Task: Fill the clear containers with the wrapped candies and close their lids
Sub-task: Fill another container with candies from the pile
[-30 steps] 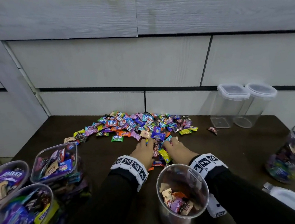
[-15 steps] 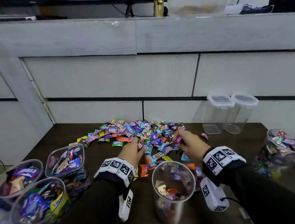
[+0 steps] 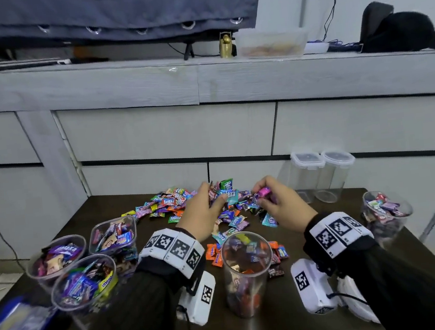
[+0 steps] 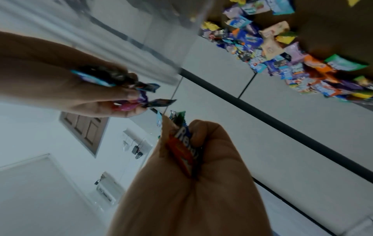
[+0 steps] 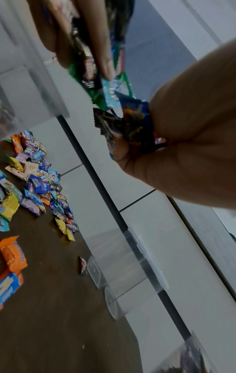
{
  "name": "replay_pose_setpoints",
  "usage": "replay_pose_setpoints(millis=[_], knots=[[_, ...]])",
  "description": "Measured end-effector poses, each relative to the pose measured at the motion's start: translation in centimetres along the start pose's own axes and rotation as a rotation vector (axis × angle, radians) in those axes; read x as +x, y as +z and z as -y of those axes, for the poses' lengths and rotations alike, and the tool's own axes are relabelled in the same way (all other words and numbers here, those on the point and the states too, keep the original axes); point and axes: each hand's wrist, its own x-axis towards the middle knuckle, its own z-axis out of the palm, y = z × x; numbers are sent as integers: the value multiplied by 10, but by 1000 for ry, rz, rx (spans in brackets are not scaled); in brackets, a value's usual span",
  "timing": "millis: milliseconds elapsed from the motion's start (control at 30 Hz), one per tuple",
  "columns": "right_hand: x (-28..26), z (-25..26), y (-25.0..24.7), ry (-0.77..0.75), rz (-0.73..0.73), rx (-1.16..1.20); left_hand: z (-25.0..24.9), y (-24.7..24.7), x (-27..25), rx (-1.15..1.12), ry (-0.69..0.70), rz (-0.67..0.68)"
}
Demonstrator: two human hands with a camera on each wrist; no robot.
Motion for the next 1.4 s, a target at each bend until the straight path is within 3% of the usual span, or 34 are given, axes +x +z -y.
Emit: replay_pose_setpoints(millis=[300,467,1067,1400], knots=[[-15,-11,7,150,-69,-43,-14,44,-38,-122,179,-117],[-18,-20,6,182,-60,-77,-8,59,-49,-49,237,-156],[-10,-28,0,218,-86,-108,0,55,-52,-79,368,-91],[-7,-29,-2,203,-87,-132,-2,53,-45,240,421,-53]])
